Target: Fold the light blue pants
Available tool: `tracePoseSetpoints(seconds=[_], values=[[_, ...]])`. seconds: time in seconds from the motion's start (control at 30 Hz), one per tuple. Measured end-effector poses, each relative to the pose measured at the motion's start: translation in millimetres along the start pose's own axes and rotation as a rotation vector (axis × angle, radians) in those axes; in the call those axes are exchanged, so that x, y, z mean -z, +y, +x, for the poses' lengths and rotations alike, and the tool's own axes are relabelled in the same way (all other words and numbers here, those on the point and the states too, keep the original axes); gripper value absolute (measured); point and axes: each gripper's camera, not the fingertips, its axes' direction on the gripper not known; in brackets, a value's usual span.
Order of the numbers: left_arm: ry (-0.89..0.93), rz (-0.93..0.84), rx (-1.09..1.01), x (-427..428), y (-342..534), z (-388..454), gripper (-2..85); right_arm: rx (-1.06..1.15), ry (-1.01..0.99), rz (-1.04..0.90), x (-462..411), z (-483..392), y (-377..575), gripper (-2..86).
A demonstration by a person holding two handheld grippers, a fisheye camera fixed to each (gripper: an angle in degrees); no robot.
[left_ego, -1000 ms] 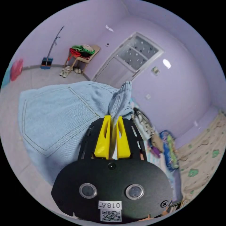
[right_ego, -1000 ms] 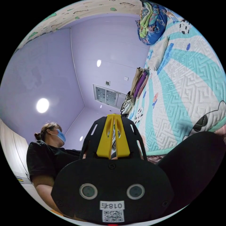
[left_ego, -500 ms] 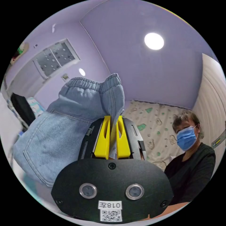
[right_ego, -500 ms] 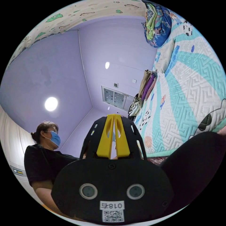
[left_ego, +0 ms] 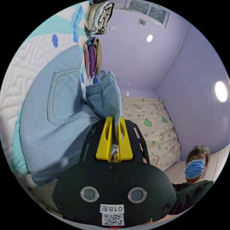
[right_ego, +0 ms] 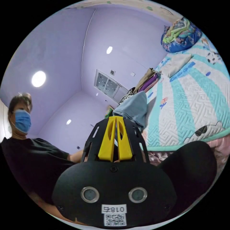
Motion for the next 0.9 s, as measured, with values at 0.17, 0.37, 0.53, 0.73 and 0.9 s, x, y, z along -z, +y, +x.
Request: tracePoseSetpoints(seconds=[0.17,0.37,0.53,0.73,0.9], values=[[-0.111,-0.059,-0.072,-5,-3,16,4.2,0.334,0.371,-0.212,-104,-78,6,7.2],[-0.162,-0.098,-0.120,-18,-6,26,4.1,0.867,0.766,-0.255,-236,-150,32,8.3],[-0.208,-0.163,-0.177,-28,-15,39,3.9,1.085,0.832,-0.486,-307,-145,44,8.7],[-0.311,-0.237,-0.252,-43,-29,70,1.0,1.049,0.773,-0.652,-351,-143,28,3.0],[-0.259,-0.021,-0.339,-5,-54,119,-0.7,0.439,0.711,-0.231,-285,-132,-68,0.3]])
